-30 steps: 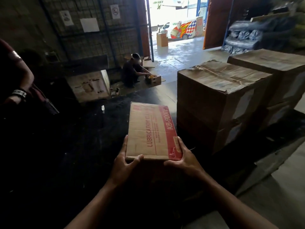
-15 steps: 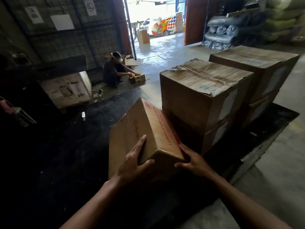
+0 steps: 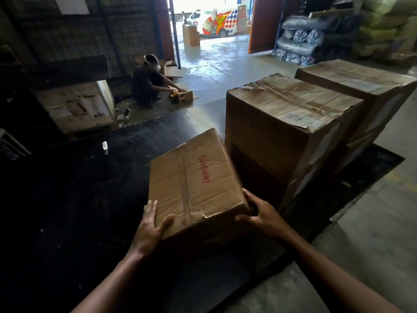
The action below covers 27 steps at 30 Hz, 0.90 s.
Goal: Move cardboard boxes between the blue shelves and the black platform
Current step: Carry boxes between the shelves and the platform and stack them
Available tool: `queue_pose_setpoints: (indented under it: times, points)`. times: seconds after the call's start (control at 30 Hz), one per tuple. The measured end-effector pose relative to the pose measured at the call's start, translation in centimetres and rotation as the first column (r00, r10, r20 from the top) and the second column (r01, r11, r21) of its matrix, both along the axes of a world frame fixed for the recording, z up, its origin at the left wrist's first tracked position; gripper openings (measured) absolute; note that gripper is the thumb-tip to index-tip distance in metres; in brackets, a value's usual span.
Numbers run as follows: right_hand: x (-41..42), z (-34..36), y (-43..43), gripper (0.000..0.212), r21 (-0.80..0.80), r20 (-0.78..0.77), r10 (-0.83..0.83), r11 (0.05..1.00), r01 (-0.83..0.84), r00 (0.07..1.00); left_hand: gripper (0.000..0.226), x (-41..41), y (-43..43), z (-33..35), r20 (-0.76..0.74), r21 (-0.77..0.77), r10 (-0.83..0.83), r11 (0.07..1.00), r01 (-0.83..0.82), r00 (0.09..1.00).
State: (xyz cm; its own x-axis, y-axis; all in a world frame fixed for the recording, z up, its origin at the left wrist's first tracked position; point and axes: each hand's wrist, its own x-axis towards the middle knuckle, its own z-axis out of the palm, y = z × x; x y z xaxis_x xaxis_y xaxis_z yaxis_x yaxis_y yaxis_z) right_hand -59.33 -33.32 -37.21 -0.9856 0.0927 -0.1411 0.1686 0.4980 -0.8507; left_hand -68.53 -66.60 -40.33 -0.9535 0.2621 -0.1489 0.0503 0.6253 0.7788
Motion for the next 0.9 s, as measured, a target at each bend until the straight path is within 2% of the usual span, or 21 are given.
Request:
queue_pose_setpoints:
  times: [0.07, 0.13, 0.27, 0.37, 0.47, 0.57, 0.73, 0.9]
  points:
    - [0.1, -0.8, -0.4, 0.11, -0.025, 0.022, -0.005, 1.0, 0.005, 1.0, 0.118, -0.4, -1.1, -0.2, 0.064, 0.019, 0.074, 0.997, -0.076, 0.995]
    - [0.0, -1.3, -1.0, 0.107, -0.059, 0.031, -0.003, 0.998, 0.005, 1.0, 0.117, -0.7, -1.8, -0.5, 0.068, 0.036, 0.078, 0.996, -0.081, 0.995]
    - [-0.6, -2.1, -1.5, 0.102, -0.112, 0.019, -0.04, 0.993, 0.041, 0.999, 0.098, 0.1, -3.3, -0.7, 0.027, -0.001, -0.016, 1.0, 0.016, 1.0]
    - [-1.3, -2.9, -1.7, 0.097, -0.111, 0.003, -0.131, 0.985, 0.13, 0.991, 0.093, 1.1, -4.4, -0.7, -0.048, -0.086, -0.097, 0.992, 0.093, 0.994]
    - [-2.3, -3.1, -2.1, 0.083, -0.054, -0.06, -0.204, 0.978, 0.2, 0.977, 0.092, 1.8, -5.1, -1.2, -0.106, -0.165, -0.214, 0.967, 0.195, 0.971]
    - [-3.3, -3.2, -2.0, 0.083, 0.067, -0.155, -0.256, 0.961, 0.269, 0.954, 0.097, 1.1, -5.0, -1.2, -0.157, -0.266, -0.329, 0.922, 0.281, 0.931]
    - [-3.9, -3.5, -0.8, 0.08, 0.368, -0.21, -0.147, 0.904, 0.217, 0.967, 0.115, -1.9, -4.5, -1.0, -0.194, -0.423, -0.55, 0.794, 0.436, 0.812]
    - [-4.0, -3.5, -0.3, 0.078, 0.432, -0.203, -0.112, 0.881, 0.192, 0.973, 0.128, -6.1, -4.1, -0.8, -0.178, -0.508, -0.653, 0.702, 0.499, 0.736]
